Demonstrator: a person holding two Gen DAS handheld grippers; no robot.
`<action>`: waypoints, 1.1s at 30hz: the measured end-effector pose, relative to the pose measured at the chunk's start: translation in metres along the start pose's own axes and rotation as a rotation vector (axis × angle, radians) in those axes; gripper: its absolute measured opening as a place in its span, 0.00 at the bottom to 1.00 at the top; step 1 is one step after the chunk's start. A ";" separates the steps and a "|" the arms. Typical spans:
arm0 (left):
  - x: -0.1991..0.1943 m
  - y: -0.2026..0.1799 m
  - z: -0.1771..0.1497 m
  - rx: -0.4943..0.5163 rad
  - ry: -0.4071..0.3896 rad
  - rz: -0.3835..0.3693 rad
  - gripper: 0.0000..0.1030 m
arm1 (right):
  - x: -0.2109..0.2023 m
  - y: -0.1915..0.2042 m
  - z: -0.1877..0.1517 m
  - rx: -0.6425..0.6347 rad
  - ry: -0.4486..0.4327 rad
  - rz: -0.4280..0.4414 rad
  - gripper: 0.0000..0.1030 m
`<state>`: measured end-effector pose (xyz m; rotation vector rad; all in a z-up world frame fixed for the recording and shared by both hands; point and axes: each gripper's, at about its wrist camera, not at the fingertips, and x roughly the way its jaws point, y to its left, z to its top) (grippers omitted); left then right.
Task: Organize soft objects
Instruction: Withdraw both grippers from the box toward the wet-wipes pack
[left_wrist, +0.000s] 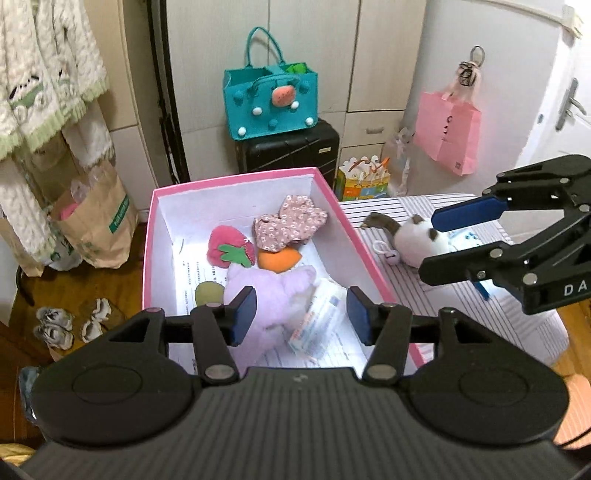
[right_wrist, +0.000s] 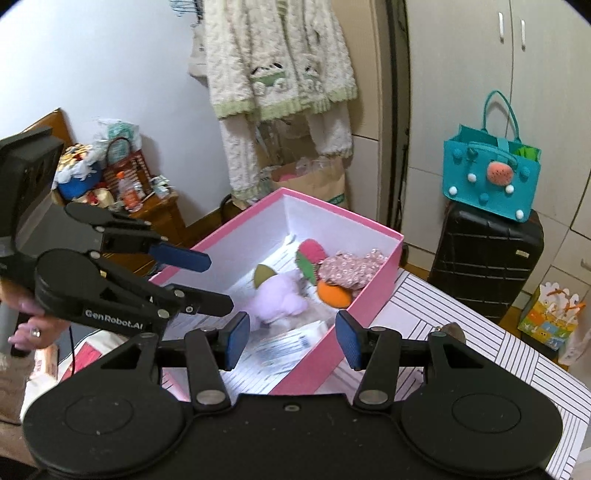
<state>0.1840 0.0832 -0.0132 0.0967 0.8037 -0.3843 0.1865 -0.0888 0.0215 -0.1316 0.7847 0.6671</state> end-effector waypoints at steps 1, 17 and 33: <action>-0.005 -0.002 -0.002 0.004 -0.002 -0.002 0.52 | -0.005 0.002 -0.002 -0.003 -0.003 0.006 0.56; -0.067 -0.055 -0.024 0.109 -0.005 -0.034 0.61 | -0.078 0.024 -0.051 -0.058 -0.040 0.043 0.58; -0.060 -0.129 -0.033 0.243 0.071 -0.122 0.73 | -0.127 -0.005 -0.126 0.019 -0.037 -0.057 0.64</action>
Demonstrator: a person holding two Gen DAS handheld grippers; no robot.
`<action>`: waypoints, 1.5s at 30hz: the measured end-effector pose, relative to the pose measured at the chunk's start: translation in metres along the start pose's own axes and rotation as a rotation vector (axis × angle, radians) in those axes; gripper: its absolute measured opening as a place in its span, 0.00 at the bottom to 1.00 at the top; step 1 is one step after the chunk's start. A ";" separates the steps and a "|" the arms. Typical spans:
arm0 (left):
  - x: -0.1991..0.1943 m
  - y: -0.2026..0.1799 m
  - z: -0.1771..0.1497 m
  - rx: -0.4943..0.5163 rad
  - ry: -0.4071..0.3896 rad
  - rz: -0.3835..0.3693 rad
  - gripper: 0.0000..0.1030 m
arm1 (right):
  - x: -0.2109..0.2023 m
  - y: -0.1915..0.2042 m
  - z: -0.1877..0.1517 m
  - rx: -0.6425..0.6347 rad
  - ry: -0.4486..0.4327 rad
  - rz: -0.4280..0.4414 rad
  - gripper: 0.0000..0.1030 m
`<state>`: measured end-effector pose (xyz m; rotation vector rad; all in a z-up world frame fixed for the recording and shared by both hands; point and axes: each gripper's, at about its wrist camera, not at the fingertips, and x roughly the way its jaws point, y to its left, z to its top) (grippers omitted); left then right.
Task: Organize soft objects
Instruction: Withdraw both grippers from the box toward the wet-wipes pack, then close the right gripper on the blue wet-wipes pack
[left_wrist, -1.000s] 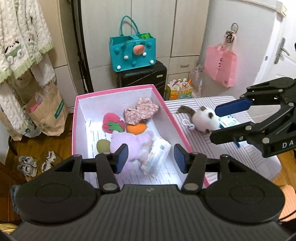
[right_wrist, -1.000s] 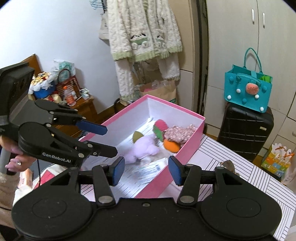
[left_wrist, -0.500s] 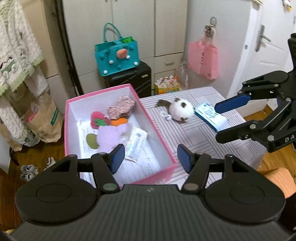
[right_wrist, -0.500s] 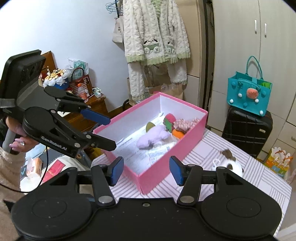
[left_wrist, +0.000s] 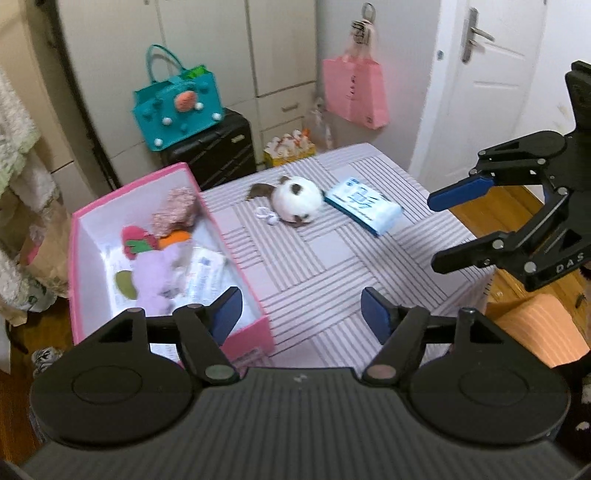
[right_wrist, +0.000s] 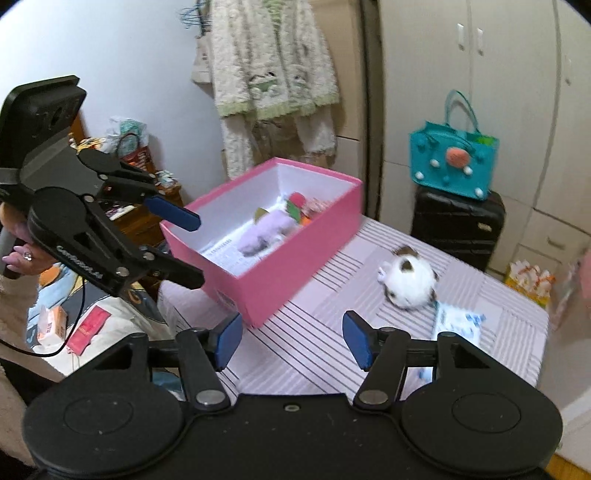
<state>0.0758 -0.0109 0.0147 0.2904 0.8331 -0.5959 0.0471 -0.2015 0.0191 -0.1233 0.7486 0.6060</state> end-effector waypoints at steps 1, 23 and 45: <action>0.004 -0.004 0.002 -0.001 0.008 -0.012 0.74 | 0.000 -0.004 -0.004 0.011 0.003 -0.008 0.64; 0.110 -0.052 0.016 0.031 -0.110 -0.057 0.84 | 0.042 -0.088 -0.080 -0.008 -0.048 -0.245 0.74; 0.233 -0.068 0.031 -0.239 -0.143 -0.144 0.69 | 0.118 -0.175 -0.101 0.027 -0.021 -0.129 0.84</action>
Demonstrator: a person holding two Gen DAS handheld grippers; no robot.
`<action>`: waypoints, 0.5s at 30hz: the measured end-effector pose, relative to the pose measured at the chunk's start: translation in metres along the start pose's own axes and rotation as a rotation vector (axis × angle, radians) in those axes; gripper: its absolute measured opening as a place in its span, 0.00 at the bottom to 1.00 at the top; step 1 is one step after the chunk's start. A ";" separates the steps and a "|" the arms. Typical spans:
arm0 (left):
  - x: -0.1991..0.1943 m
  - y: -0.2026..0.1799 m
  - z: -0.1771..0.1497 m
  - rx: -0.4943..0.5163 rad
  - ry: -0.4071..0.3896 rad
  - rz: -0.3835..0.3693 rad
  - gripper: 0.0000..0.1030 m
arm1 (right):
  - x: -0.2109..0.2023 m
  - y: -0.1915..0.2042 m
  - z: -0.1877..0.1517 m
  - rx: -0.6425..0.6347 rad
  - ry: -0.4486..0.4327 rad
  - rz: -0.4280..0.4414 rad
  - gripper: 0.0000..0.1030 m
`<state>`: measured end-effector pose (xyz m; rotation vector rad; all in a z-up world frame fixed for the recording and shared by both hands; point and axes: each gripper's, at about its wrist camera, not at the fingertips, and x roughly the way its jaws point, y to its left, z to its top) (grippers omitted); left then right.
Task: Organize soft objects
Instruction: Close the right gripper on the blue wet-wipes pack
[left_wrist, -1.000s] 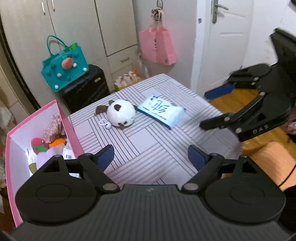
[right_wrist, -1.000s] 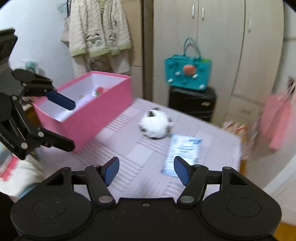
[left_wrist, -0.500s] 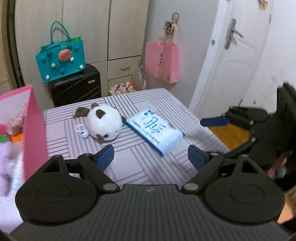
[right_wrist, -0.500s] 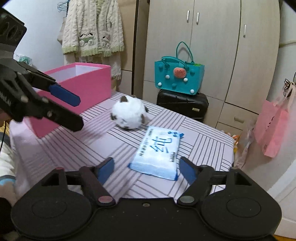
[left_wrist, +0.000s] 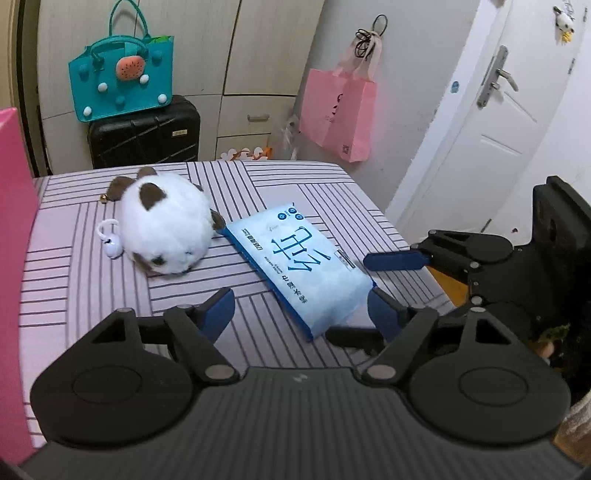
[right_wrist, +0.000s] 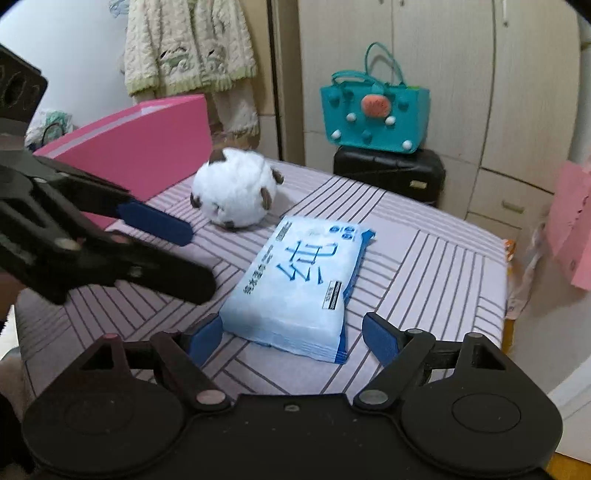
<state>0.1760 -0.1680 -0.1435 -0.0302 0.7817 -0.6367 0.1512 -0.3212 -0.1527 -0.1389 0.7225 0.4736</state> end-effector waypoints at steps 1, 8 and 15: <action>0.005 -0.001 0.000 -0.003 -0.002 0.005 0.68 | 0.002 0.000 0.000 -0.011 0.007 0.006 0.84; 0.031 0.006 0.000 -0.087 0.011 0.000 0.47 | 0.010 -0.003 0.000 -0.058 0.018 0.019 0.92; 0.035 0.001 -0.005 -0.039 0.023 0.034 0.36 | 0.015 -0.007 0.003 -0.066 0.026 0.047 0.93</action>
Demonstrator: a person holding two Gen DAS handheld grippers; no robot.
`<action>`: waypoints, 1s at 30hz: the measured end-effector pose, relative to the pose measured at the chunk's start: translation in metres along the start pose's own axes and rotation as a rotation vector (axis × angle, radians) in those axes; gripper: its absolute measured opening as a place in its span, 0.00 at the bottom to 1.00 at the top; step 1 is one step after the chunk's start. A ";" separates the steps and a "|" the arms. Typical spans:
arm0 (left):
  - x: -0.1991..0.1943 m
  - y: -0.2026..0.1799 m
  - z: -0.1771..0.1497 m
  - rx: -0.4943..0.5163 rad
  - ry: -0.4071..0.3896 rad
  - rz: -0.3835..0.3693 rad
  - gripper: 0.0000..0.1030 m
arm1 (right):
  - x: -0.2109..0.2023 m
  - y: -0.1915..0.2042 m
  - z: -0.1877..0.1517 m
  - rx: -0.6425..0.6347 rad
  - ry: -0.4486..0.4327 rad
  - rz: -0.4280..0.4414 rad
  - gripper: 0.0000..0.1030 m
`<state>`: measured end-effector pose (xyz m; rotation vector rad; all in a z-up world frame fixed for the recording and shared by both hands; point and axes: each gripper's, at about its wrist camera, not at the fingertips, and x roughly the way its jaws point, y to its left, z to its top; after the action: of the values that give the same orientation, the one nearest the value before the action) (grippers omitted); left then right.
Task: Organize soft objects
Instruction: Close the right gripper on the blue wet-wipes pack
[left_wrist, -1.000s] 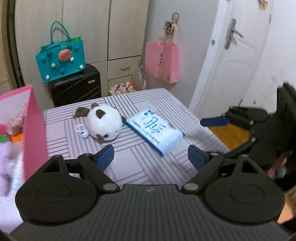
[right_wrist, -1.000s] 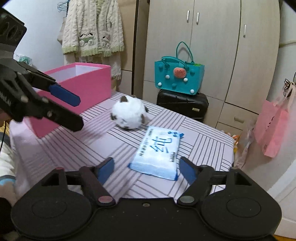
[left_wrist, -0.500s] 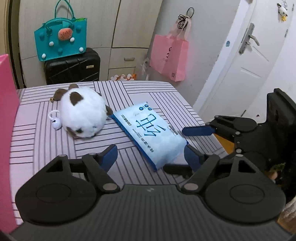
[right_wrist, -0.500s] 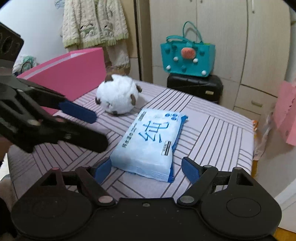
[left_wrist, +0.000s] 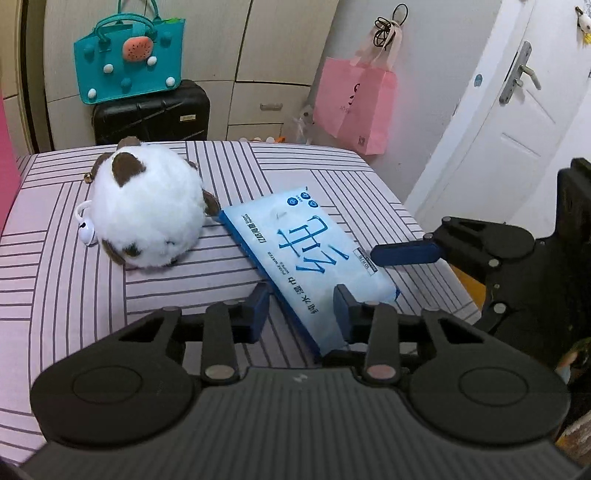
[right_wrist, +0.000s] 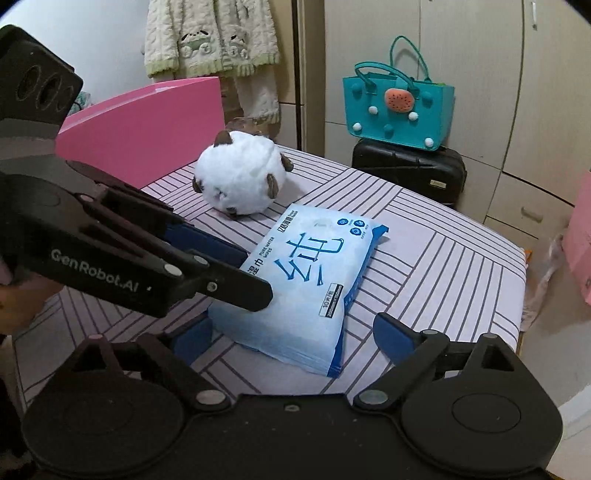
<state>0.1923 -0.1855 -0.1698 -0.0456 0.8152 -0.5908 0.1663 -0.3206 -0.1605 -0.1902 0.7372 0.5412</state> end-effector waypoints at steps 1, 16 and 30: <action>0.000 0.000 0.000 -0.001 0.000 0.002 0.36 | 0.001 0.000 0.000 -0.002 -0.002 0.003 0.92; -0.001 -0.008 -0.002 -0.036 -0.011 -0.042 0.36 | -0.008 0.026 -0.004 0.083 -0.037 -0.081 0.65; -0.028 -0.025 -0.011 0.049 0.034 -0.079 0.36 | -0.036 0.057 -0.020 0.176 -0.056 -0.157 0.56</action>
<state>0.1570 -0.1899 -0.1521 -0.0230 0.8348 -0.6870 0.1021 -0.2933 -0.1495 -0.0684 0.7044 0.3288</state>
